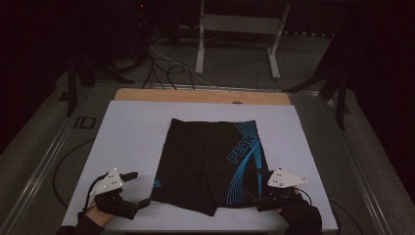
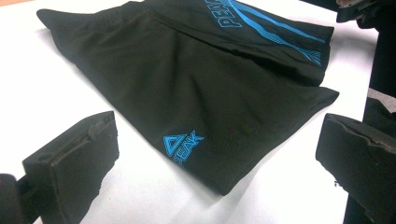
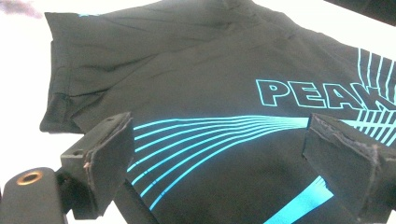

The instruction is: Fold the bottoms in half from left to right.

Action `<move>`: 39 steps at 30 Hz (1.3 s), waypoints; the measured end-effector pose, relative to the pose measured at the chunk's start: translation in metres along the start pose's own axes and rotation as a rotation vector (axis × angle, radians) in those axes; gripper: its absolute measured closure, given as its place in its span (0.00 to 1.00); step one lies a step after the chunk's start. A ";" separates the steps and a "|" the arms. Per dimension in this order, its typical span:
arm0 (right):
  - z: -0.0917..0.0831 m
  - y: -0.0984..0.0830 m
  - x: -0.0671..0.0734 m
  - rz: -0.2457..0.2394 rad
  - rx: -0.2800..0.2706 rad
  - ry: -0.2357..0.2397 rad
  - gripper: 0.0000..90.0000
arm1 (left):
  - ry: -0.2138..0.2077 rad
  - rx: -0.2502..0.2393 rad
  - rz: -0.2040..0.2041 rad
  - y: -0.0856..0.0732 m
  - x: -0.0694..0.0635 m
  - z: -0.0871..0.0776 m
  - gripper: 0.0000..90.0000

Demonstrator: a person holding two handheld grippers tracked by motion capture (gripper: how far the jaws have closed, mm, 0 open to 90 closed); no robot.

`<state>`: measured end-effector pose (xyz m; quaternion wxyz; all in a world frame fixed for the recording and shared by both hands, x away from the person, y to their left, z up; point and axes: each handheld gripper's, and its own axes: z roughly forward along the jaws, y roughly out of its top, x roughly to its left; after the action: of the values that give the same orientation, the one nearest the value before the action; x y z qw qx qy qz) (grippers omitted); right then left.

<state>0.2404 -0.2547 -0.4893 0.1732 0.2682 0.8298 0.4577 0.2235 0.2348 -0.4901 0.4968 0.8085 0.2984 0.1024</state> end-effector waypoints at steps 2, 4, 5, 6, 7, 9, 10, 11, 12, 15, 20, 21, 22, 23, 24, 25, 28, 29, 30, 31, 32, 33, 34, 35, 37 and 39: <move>0.000 0.000 0.000 0.001 0.005 0.010 0.10 | -0.001 -0.004 0.001 0.000 0.000 0.000 0.00; 0.000 0.000 0.000 -0.001 0.007 0.014 0.10 | -0.001 -0.004 0.001 0.000 0.000 0.000 0.00; 0.001 0.000 0.001 -0.003 0.013 0.018 0.10 | -0.004 -0.006 0.001 0.000 0.000 0.000 0.00; 0.001 0.000 0.001 -0.008 0.016 0.021 0.10 | -0.005 -0.005 0.003 0.000 0.000 0.000 0.00; 0.001 0.000 0.001 -0.010 0.017 0.023 0.10 | -0.008 -0.005 0.002 0.001 0.000 0.000 0.00; 0.001 0.000 0.002 -0.011 0.018 0.022 0.10 | -0.012 -0.003 0.003 0.001 -0.001 0.001 0.00; 0.000 0.001 0.002 -0.012 0.019 0.022 0.10 | -0.013 -0.001 0.005 0.001 -0.001 0.001 0.00; 0.000 0.001 0.002 -0.012 0.019 0.022 0.10 | -0.014 -0.001 0.007 0.001 -0.001 0.001 0.00; 0.000 0.001 0.002 -0.009 0.017 0.023 0.10 | -0.015 -0.003 0.009 0.001 -0.001 0.001 0.00; 0.000 0.002 0.003 -0.014 0.011 0.026 0.10 | -0.021 0.000 0.011 0.001 -0.001 0.002 0.00; -0.001 0.004 0.004 -0.018 0.009 0.038 0.10 | -0.032 -0.003 0.025 0.002 -0.004 0.002 0.00; -0.001 0.004 0.004 -0.021 0.008 0.041 0.10 | -0.034 -0.002 0.027 0.002 -0.004 0.002 0.00; -0.001 0.005 0.005 -0.021 0.009 0.047 0.10 | -0.034 -0.002 0.027 0.002 -0.004 0.002 0.00; -0.001 0.006 0.005 -0.024 0.006 0.049 0.10 | -0.039 -0.001 0.027 0.002 -0.005 0.002 0.00; -0.001 0.007 0.006 -0.023 0.008 0.049 0.10 | -0.041 0.001 0.029 0.002 -0.006 0.002 0.00; 0.000 0.008 0.006 -0.026 0.007 0.052 0.10 | -0.044 0.002 0.031 0.002 -0.006 0.001 0.00; 0.000 0.008 0.007 -0.033 0.006 0.056 0.10 | -0.048 0.002 0.033 0.002 -0.007 0.001 0.00; 0.000 0.008 0.007 -0.033 0.006 0.056 0.11 | -0.051 -0.004 0.042 0.003 -0.009 0.000 0.00; 0.001 0.010 0.008 -0.048 0.000 0.058 0.11 | -0.056 -0.009 0.037 0.003 -0.009 -0.001 0.00; 0.001 0.013 0.009 -0.042 -0.014 0.060 0.11 | -0.063 -0.011 0.035 0.004 -0.010 -0.001 0.00; 0.001 0.015 0.010 -0.038 -0.021 0.058 0.11 | -0.067 -0.018 0.035 0.004 -0.012 -0.002 0.00; 0.001 0.015 0.010 -0.038 -0.021 0.058 0.11 | -0.067 -0.018 0.035 0.004 -0.012 -0.002 0.00; 0.001 0.017 0.010 -0.028 -0.039 0.060 0.11 | -0.068 -0.017 0.041 0.005 -0.012 -0.002 0.00; 0.002 0.018 0.010 -0.027 -0.042 0.060 0.11 | -0.065 -0.016 0.042 0.005 -0.013 -0.003 0.00; 0.002 0.019 0.011 -0.027 -0.042 0.063 0.11 | -0.067 -0.022 0.043 0.005 -0.013 -0.004 0.00; 0.003 0.020 0.012 -0.031 -0.042 0.062 0.11 | -0.062 -0.029 0.041 0.006 -0.014 -0.006 0.00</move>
<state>0.2386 -0.2364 -0.4741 0.1601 0.2371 0.8290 0.4805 0.2118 0.2290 -0.4805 0.5151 0.8101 0.2645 0.0917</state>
